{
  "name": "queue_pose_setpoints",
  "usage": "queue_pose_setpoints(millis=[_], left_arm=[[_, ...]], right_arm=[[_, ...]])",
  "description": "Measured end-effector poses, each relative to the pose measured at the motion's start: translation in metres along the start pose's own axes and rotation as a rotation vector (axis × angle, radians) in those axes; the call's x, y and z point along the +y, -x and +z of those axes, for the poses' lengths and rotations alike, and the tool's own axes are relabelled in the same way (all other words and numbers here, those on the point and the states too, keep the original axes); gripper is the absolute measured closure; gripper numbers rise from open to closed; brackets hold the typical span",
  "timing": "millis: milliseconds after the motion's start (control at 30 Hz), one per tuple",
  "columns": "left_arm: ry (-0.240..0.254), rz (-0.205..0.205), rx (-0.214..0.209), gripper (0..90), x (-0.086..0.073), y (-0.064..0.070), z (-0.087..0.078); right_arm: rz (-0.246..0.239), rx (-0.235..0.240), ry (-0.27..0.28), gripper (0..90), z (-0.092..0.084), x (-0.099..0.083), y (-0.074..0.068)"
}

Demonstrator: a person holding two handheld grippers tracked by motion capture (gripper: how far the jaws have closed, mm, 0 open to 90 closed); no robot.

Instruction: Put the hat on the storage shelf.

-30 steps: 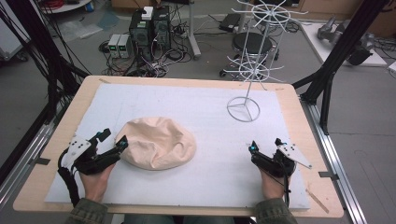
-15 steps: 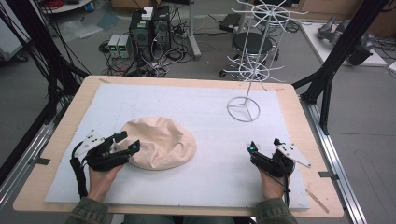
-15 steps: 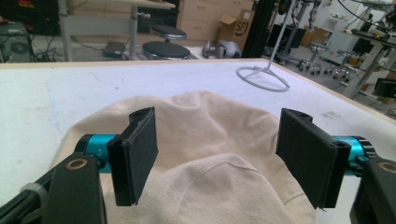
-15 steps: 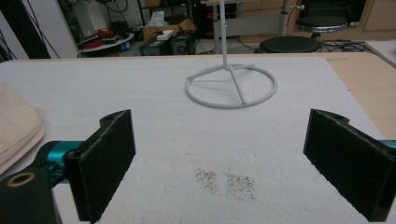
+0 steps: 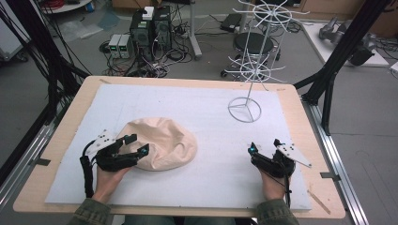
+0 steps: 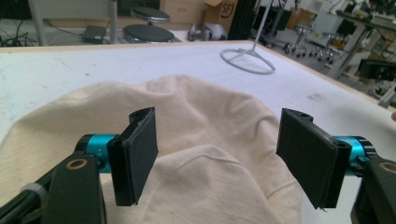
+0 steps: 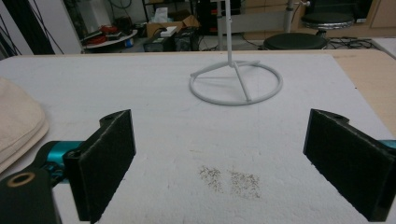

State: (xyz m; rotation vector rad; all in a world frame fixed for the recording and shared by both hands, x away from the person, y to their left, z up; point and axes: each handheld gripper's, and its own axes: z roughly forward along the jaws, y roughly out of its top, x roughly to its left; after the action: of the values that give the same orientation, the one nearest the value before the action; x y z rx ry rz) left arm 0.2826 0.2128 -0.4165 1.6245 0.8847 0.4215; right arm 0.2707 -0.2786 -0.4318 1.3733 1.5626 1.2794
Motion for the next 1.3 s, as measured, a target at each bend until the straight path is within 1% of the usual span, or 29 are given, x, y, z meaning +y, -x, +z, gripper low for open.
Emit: queue_pose_setpoints(millis=[33, 100, 133, 167, 200, 300, 367, 533, 567, 667, 700, 800, 833, 900, 933, 967, 1000, 1033, 1067, 1100, 1133, 1233, 1300], left_arm=[[0.000, 0.000, 0.000, 29.1, 0.000, 0.000, 0.000], [-0.022, 0.024, -0.012, 29.1, -0.001, 0.005, 0.005], [-0.022, 0.024, -0.012, 29.1, -0.001, 0.005, 0.005], [-0.030, 0.031, -0.018, 29.2, -0.001, 0.007, 0.006], [-0.047, 0.047, -0.023, 29.2, -0.002, 0.010, 0.010], [-0.058, 0.054, -0.035, 29.6, -0.003, 0.014, 0.014], [-0.076, 0.054, -0.055, 29.6, -0.003, 0.017, 0.018], [-0.133, 0.041, -0.145, 31.3, -0.001, 0.025, 0.029], [-0.150, 0.054, -0.158, 31.4, -0.001, 0.027, 0.032], [-0.169, 0.058, -0.169, 31.4, -0.002, 0.030, 0.035], [-0.193, 0.064, -0.177, 31.4, -0.004, 0.031, 0.040], [-0.228, 0.072, -0.187, 31.6, -0.005, 0.034, 0.046], [-0.235, 0.069, -0.194, 32.0, -0.005, 0.034, 0.048], [-0.267, 0.054, -0.211, 33.8, -0.006, 0.033, 0.051], [-0.267, 0.054, -0.211, 34.4, -0.006, 0.033, 0.051], [-0.296, 0.041, -0.213, 35.4, -0.007, 0.032, 0.054], [-0.306, 0.031, -0.216, 36.0, -0.008, 0.031, 0.054], [-0.306, 0.031, -0.216, 36.4, -0.008, 0.031, 0.054], [-0.324, 0.005, -0.225, 36.8, -0.008, 0.029, 0.056], [-0.331, -0.004, -0.229, 37.4, -0.007, 0.029, 0.056], [-0.341, -0.008, -0.231, 37.6, -0.007, 0.028, 0.057], [-0.364, -0.046, -0.232, 37.6, -0.007, 0.027, 0.062], [-0.391, -0.053, -0.227, 37.5, -0.008, 0.026, 0.066]], right_arm=[[0.000, 0.000, 0.000, 8.0, 0.000, 0.000, 0.000], [0.001, 0.001, -0.001, 8.0, 0.000, 0.000, 0.000], [0.001, 0.003, -0.002, 8.0, 0.000, 0.000, 0.000], [0.002, 0.003, -0.003, 8.0, 0.000, 0.000, 0.000], [0.001, 0.005, -0.004, 8.0, 0.000, 0.000, 0.000], [-0.003, 0.006, -0.006, 8.0, 0.000, 0.000, 0.000], [-0.002, 0.005, -0.008, 8.0, 0.001, 0.000, -0.001], [-0.008, 0.008, -0.009, 8.0, 0.001, 0.000, -0.001], [-0.007, 0.008, -0.009, 8.0, 0.001, -0.001, -0.002], [-0.004, 0.009, -0.012, 8.0, 0.001, -0.001, -0.002], [-0.009, 0.009, -0.011, 8.0, 0.001, -0.001, -0.002], [-0.013, 0.011, -0.013, 8.0, 0.002, -0.001, -0.002], [-0.012, 0.012, -0.013, 8.0, 0.002, -0.001, -0.003], [-0.013, 0.012, -0.013, 8.0, 0.001, -0.001, -0.003], [-0.013, 0.012, -0.013, 8.0, 0.001, -0.001, -0.003], [-0.012, 0.013, -0.014, 8.0, 0.001, -0.001, -0.003], [-0.011, 0.012, -0.015, 8.0, 0.001, -0.001, -0.003], [-0.013, 0.012, -0.013, 8.0, 0.002, -0.001, -0.003], [-0.013, 0.012, -0.013, 8.0, 0.002, -0.001, -0.003], [-0.012, 0.013, -0.014, 8.0, 0.002, -0.001, -0.003], [-0.014, 0.014, -0.014, 8.0, 0.001, -0.001, -0.003], [-0.016, 0.014, -0.013, 8.0, 0.002, -0.001, -0.003], [-0.014, 0.016, -0.014, 8.0, 0.002, -0.001, -0.003]])
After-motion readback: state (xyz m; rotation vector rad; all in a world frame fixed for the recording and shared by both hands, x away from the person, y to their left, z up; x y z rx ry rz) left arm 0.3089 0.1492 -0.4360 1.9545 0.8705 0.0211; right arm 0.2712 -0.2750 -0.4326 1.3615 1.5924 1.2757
